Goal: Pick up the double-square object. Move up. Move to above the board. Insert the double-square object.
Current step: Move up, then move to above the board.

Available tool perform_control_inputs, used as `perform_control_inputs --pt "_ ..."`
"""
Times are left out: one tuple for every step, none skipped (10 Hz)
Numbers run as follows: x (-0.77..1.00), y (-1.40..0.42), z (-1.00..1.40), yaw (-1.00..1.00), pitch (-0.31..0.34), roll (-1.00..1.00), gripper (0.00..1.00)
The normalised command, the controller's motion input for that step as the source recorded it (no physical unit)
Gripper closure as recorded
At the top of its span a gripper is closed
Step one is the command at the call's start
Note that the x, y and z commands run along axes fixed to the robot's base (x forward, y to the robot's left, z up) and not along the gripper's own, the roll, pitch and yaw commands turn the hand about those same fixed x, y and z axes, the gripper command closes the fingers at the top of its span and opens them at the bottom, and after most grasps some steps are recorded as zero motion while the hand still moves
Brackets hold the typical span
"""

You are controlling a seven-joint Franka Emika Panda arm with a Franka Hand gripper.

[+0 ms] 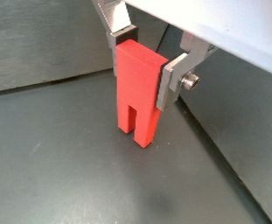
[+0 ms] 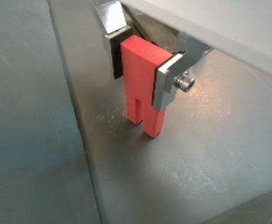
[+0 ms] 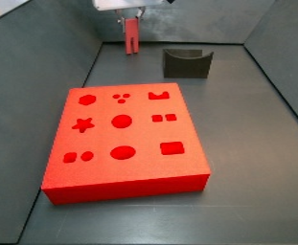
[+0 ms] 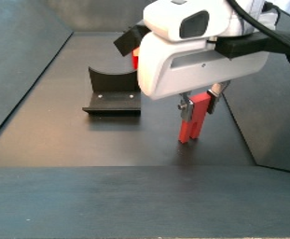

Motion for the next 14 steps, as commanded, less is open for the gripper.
perform_control_inputs --pt "0.02 -0.03 0.88 0.01 -0.024 0.00 1.00" --pt "-0.01 -0.03 0.75 0.00 0.011 0.01 1.00" --pt "-0.02 -0.02 0.62 0.00 0.027 0.03 1.00" --pt "-0.02 -0.01 0.42 -0.01 0.048 0.06 1.00" --pt "-0.02 -0.01 0.32 -0.01 0.059 0.07 1.00" --pt "-0.12 0.14 1.00 -0.39 0.021 0.19 1.00" --pt "-0.12 0.14 1.00 -0.37 0.028 0.19 1.00" --pt "-0.12 0.12 1.00 -0.25 0.024 0.12 1.00" --pt "-0.12 0.12 1.00 -0.20 0.023 0.09 1.00" --pt "-0.11 0.11 1.00 -0.12 0.030 0.06 1.00" --pt "-0.11 0.11 1.00 -0.10 0.036 0.04 1.00" --pt "-0.10 0.10 1.00 -0.06 0.051 0.03 1.00" --pt "-0.09 0.09 1.00 -0.04 0.062 0.02 1.00" --pt "-0.09 0.09 1.00 -0.03 0.073 0.02 1.00"
